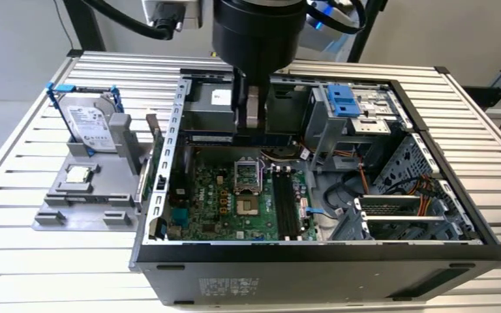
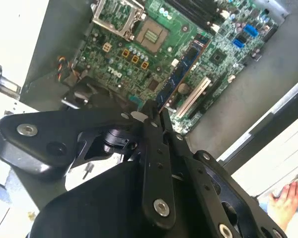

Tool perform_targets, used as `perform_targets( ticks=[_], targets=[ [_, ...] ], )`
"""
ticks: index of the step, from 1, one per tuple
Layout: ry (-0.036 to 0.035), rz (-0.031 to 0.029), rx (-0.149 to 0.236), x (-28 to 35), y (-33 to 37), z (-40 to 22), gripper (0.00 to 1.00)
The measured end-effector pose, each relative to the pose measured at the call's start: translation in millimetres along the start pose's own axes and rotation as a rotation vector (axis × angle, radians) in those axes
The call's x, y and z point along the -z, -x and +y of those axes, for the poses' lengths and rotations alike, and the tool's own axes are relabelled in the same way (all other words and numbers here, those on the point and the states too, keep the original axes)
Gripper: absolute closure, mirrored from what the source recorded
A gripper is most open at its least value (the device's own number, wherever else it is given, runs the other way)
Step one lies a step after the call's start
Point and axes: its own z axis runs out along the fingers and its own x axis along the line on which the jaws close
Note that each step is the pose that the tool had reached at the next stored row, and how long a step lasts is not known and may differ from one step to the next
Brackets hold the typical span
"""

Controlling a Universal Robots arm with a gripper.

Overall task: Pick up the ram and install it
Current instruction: 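Pick up the ram and move it above insertion slot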

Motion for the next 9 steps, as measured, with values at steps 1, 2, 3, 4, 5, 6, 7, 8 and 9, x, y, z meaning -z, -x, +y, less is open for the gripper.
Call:
perform_targets(
  ticks=[1,2,3,4,5,6,7,8,9],
  targets=[
    [0.0003,0.0000,0.000,0.1,0.0,-3.5,1.00],
    [0.0006,0.0001,0.001,0.3,0.1,-7.4,1.00],
    [0.0009,0.0001,0.001,0.4,0.1,-10.9,1.00],
    [0.0012,0.0001,0.001,0.5,0.1,-14.4,1.00],
    [0.0015,0.0001,0.002,0.7,0.2,-17.6,1.00],
    [0.0017,0.0001,0.002,0.8,0.2,-21.1,1.00],
    [0.0020,0.0001,0.002,0.9,0.3,-24.5,1.00],
    [0.0022,0.0002,0.003,1.1,0.3,-27.8,1.00],
    [0.0025,0.0002,0.003,1.2,0.3,-31.2,1.00]
  ],
)
